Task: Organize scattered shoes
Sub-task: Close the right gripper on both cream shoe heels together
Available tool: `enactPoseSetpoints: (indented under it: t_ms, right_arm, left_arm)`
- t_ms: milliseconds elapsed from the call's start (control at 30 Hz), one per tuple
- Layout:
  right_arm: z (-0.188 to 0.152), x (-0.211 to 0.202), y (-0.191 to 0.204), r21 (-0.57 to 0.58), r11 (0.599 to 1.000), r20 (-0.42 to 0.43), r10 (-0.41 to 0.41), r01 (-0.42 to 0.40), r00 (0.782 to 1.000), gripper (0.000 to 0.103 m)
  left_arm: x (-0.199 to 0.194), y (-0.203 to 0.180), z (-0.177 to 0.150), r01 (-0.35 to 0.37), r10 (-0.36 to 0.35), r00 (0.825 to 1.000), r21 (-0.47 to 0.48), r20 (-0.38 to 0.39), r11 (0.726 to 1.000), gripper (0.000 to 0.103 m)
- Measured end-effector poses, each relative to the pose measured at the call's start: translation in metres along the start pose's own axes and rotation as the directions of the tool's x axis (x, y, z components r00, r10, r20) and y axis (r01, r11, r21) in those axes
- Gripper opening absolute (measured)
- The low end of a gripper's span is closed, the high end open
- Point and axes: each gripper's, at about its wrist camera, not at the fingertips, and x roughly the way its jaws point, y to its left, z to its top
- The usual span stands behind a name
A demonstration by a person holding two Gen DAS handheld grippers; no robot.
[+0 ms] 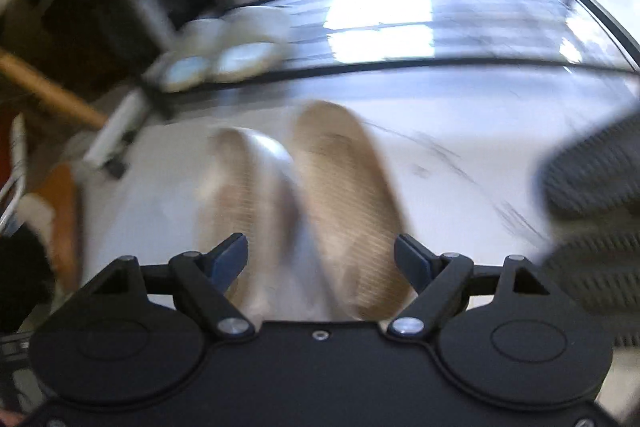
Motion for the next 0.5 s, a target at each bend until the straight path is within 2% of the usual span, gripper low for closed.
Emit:
enactPoseSetpoints:
  t_ms: [100,267,367,500]
  right_arm:
    - [-0.016,0.015,-0.016,-0.006,0.999,-0.058,-0.053,0.053,0.997,0.083]
    - [-0.035,0.036,-0.007,-0.117,0.987,-0.102,-0.12,0.108,0.987,0.084]
    - [-0.037,0.034,-0.002,-0.106,0.986,-0.102,-0.136,0.125,0.985,0.077]
    - [-0.044,0.031,0.005,-0.071,0.993,-0.134,-0.099,0.09,0.986,0.073]
  left_arm:
    - [0.003,-0.002,-0.003,-0.002,0.002,1.0,0.019,-0.016,1.0,0.101]
    - [0.002,-0.001,-0.002,-0.01,0.01,1.0,0.02,-0.013,1.0,0.101]
    - [0.002,0.0,-0.002,-0.016,0.016,1.0,0.013,-0.01,1.0,0.101]
    - [0.002,-0.001,-0.003,-0.017,0.017,1.0,0.016,-0.017,1.0,0.101]
